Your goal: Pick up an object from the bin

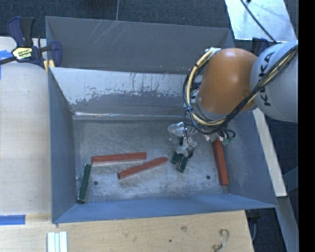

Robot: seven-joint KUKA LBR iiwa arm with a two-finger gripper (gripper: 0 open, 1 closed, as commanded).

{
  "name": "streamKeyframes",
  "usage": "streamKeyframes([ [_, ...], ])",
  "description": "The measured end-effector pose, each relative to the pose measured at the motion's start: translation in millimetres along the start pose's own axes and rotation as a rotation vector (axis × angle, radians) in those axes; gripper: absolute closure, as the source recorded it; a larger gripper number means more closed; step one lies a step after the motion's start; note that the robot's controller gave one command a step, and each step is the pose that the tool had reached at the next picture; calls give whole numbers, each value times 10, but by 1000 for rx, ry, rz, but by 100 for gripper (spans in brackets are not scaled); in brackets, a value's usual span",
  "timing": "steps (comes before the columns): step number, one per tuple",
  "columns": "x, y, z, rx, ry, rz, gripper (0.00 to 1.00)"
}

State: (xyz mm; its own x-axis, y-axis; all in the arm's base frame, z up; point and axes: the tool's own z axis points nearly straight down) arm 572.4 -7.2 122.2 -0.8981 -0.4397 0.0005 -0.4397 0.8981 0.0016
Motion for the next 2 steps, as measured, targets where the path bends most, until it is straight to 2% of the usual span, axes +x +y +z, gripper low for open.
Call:
streamKeyframes([
  [1, -12, -12, -14, 2, -4, 0, 0],
  [2, -110, -372, 532, 2, -1, -346, 0],
])
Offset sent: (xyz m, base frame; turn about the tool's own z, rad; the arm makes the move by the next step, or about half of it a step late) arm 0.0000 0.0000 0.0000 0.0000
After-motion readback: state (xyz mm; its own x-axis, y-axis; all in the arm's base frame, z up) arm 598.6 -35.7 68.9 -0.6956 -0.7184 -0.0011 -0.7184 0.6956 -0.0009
